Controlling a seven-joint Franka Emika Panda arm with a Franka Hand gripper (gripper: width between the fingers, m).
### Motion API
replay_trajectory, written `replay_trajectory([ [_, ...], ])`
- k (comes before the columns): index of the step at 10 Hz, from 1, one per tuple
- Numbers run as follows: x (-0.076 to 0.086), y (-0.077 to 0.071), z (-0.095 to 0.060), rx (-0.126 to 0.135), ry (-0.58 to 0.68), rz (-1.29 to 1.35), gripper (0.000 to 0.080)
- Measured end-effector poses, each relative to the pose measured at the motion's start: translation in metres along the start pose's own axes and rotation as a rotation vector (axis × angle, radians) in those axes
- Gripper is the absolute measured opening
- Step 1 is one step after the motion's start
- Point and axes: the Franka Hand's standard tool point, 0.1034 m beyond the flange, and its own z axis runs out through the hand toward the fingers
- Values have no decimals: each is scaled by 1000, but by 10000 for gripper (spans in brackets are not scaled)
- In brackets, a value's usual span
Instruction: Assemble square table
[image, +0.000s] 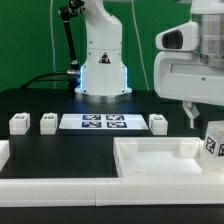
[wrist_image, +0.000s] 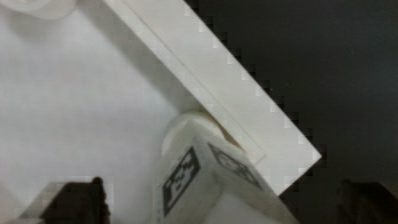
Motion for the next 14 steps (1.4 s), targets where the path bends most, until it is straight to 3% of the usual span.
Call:
replay_trajectory([
  [1,-1,0,1,-13,8,-126,648],
  [2,-2,-3,3,-43,30,-307,649],
  [5,8,1,-2,-40,36,-550,649],
  [6,7,1,-1,-42,33,-584,514],
  [7,7,1,-1,-39,32,-568,514],
  [8,7,1,0,-40,32,-568,376],
  [9,8,1,-1,-39,33,-545,294],
  [12,8,2,-1,-35,38,-335,294],
  [14,2,5,1,-33,54,12,294],
])
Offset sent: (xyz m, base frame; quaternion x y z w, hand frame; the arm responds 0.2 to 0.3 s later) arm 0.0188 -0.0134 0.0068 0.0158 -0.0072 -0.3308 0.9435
